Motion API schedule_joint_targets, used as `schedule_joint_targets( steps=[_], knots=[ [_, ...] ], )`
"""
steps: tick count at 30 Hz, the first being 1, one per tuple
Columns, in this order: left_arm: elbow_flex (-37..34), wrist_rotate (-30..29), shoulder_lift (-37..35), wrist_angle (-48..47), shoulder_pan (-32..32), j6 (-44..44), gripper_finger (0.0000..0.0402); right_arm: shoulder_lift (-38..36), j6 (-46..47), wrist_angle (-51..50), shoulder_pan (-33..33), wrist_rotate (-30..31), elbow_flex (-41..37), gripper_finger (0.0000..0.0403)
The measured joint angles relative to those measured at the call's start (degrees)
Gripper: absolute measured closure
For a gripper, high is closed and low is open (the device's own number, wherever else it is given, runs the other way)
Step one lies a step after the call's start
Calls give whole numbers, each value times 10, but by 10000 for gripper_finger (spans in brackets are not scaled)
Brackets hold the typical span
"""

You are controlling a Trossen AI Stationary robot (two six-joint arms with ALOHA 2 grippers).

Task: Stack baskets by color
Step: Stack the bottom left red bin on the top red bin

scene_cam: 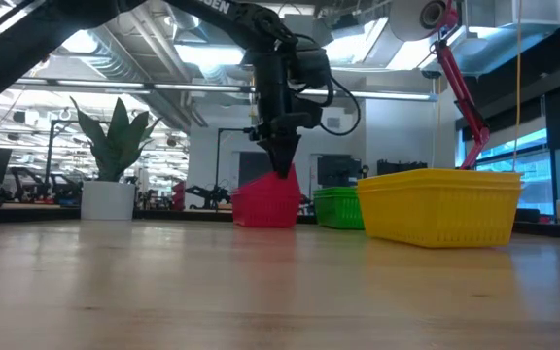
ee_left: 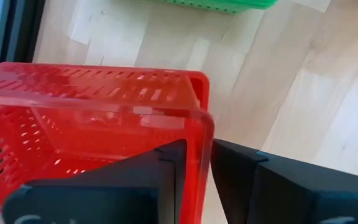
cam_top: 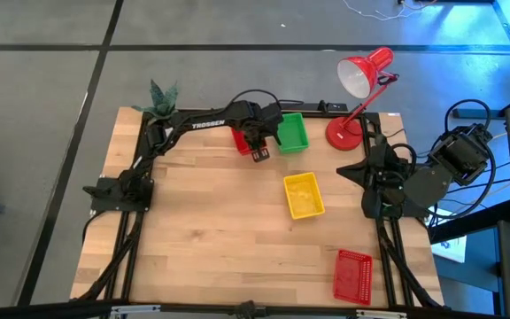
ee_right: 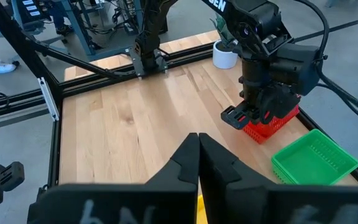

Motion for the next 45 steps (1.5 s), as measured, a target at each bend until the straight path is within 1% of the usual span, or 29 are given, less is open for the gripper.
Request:
schedule_joint_targets(
  steps=[3,7,12,17,20,23,30,37,45],
  knots=[
    [0,-13,0,-3,0,0,340,0,0,0,0,0,0,402],
    [0,-4,0,-5,2,1,349,0,0,0,0,0,0,402],
    [0,-11,0,-5,2,2,393,0,0,0,0,0,0,402],
    [3,-63,0,-22,2,3,398,0,0,0,0,0,0,402],
    [22,-77,0,-67,2,15,399,0,0,0,0,0,0,402],
    [36,-92,-1,-92,-1,16,400,0,0,0,0,0,0,402],
    [43,-80,-1,-112,-1,32,401,0,-1,0,0,0,0,402],
    [39,-60,-1,-90,-1,59,395,0,-1,0,0,0,0,402],
    [39,-60,-1,-87,-1,62,339,0,1,0,0,0,0,402]
  ],
)
